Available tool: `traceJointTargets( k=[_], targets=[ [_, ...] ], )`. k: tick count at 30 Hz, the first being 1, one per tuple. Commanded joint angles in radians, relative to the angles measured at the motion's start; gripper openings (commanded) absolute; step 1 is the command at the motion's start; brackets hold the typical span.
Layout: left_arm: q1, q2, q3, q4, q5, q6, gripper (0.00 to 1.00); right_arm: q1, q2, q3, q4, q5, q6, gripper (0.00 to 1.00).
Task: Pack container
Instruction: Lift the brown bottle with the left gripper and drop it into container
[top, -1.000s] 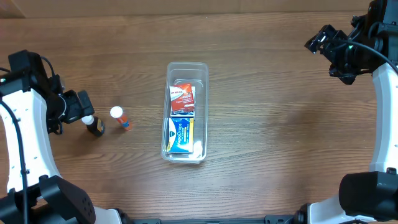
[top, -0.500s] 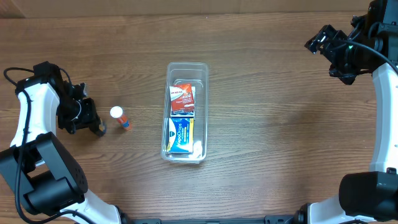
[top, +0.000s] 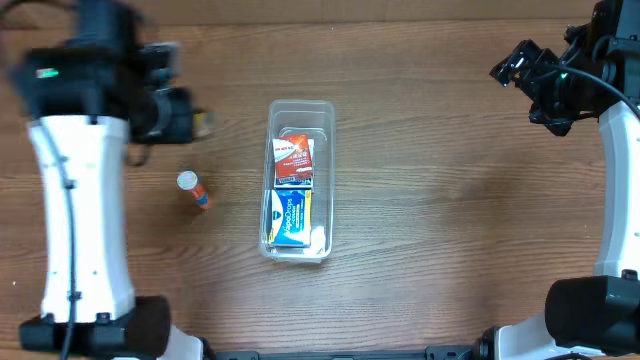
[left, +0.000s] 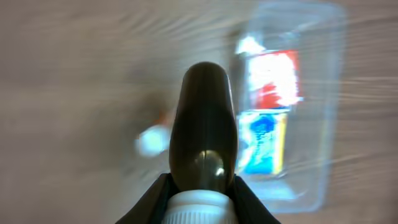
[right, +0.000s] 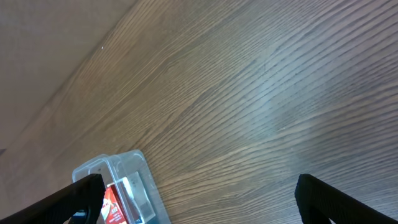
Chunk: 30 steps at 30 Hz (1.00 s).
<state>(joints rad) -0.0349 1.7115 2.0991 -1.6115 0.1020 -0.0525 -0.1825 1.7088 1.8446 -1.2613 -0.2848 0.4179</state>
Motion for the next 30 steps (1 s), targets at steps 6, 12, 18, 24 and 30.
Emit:
traceJointTargets(
  k=[6,12,18,24,30],
  targets=[
    [-0.406,0.257,-0.016,0.272,-0.086,-0.387,0.20,-0.002,-0.006,0.008,0.003,-0.005,-0.007,1.00],
    [-0.443,0.435,-0.016,0.294,-0.082,-0.470,0.18,-0.002,-0.006,0.008,0.003,-0.005,-0.007,0.99],
    [-0.450,0.479,-0.016,0.332,-0.075,-0.502,0.50,-0.002,-0.006,0.008,0.003,-0.005,-0.007,1.00],
    [-0.402,0.478,0.131,0.210,0.011,-0.421,0.58,-0.002,-0.006,0.008,0.003,-0.005,-0.007,1.00],
    [-0.253,0.415,0.537,-0.078,-0.060,-0.226,0.90,-0.002,-0.006,0.008,0.003,-0.005,-0.007,1.00]
  ],
)
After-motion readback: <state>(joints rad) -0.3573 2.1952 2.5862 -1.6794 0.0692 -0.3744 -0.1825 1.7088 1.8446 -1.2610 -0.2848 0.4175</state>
